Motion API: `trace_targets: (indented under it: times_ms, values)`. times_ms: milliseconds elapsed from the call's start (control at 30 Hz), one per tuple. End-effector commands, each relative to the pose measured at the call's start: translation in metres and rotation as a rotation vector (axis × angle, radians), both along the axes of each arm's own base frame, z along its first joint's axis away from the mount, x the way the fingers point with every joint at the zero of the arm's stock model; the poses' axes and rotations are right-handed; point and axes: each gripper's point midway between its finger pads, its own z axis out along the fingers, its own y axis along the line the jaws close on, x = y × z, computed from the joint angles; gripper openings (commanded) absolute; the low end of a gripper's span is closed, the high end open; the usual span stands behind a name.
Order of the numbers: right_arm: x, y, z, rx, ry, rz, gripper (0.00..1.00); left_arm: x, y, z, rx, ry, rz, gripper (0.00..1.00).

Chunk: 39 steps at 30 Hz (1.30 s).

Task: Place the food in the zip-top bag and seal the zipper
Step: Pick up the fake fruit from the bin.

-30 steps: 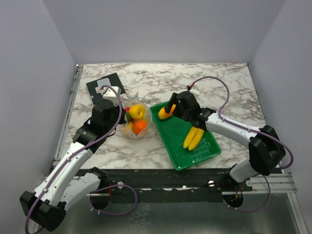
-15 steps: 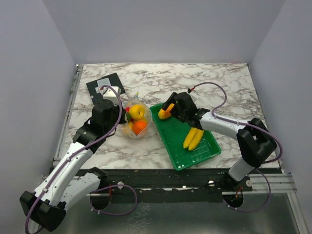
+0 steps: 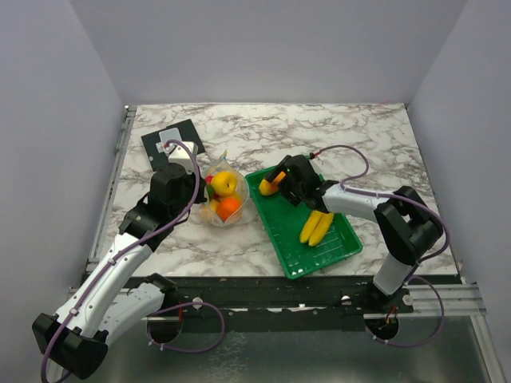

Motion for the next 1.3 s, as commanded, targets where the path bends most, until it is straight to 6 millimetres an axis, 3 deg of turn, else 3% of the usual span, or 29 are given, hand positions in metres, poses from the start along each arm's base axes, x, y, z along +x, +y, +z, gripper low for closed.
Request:
trace_targets:
  times_ms: [0,700,1033,1167,1267]
  values:
    - [0.005,-0.002,-0.009,0.035,0.018,-0.041,0.94,-0.003,-0.004,0.005,-0.014,-0.021,-0.027,0.00]
    - [0.014,-0.008,-0.031,0.048,0.050,-0.091,0.89,-0.002,-0.005,0.001,-0.007,-0.010,-0.028,0.00]
    - [0.016,-0.015,-0.038,0.036,0.056,-0.105,0.76,-0.001,-0.005,0.000,-0.005,-0.006,-0.027,0.00]
    - [0.016,-0.019,-0.040,0.035,0.060,-0.113,0.67,-0.001,-0.005,-0.001,-0.004,-0.004,-0.028,0.00]
    - [0.015,-0.020,-0.036,0.035,0.048,-0.105,0.55,-0.001,-0.006,-0.002,-0.003,0.000,-0.030,0.00]
